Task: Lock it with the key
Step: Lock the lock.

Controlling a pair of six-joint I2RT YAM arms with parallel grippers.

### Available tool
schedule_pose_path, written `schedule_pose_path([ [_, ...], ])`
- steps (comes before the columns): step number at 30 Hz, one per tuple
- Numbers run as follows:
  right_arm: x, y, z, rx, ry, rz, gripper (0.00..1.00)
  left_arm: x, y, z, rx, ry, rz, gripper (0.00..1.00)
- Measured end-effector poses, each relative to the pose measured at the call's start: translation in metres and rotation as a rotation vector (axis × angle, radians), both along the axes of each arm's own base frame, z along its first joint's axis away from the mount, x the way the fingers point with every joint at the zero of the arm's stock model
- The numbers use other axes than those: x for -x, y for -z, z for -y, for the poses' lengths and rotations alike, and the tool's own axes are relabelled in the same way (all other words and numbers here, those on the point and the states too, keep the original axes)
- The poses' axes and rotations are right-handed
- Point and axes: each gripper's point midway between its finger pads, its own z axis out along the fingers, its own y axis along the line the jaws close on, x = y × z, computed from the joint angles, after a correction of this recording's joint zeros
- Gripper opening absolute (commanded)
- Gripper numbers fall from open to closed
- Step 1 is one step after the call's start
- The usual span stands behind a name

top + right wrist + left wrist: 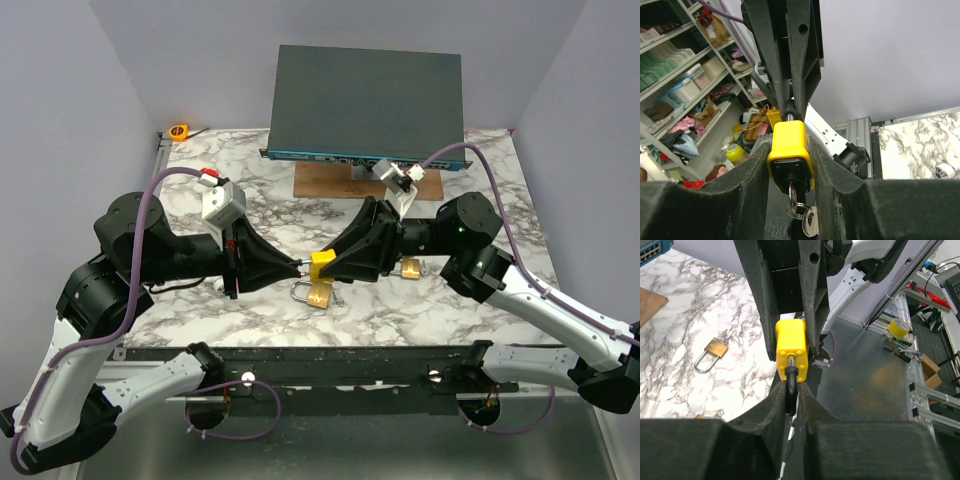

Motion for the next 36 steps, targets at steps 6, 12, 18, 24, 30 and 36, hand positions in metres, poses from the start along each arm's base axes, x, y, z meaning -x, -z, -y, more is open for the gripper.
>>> schedule_pose_path([
  [6,0.002,-0.003,0.003,-0.009,0.004,0.006,0.01,0.0,0.0,0.003,0.003,0.003,-0.003,0.0],
  [12,0.002,-0.004,0.004,-0.01,0.008,0.011,0.01,0.001,0.001,0.006,0.019,0.001,-0.018,0.0],
  [18,0.0,-0.002,0.001,0.002,0.032,0.02,0.01,-0.001,0.003,0.01,0.033,-0.01,-0.047,0.0],
  [24,0.001,-0.006,-0.002,0.002,0.052,0.033,0.01,-0.003,0.002,0.012,0.047,-0.027,-0.063,0.0],
  [30,0.0,-0.01,-0.005,0.002,0.091,0.038,0.01,-0.007,0.0,0.011,0.064,-0.057,-0.067,0.0],
  [36,-0.005,-0.012,-0.009,0.008,0.138,0.045,0.01,-0.01,-0.002,0.016,0.099,-0.08,-0.082,0.0],
])
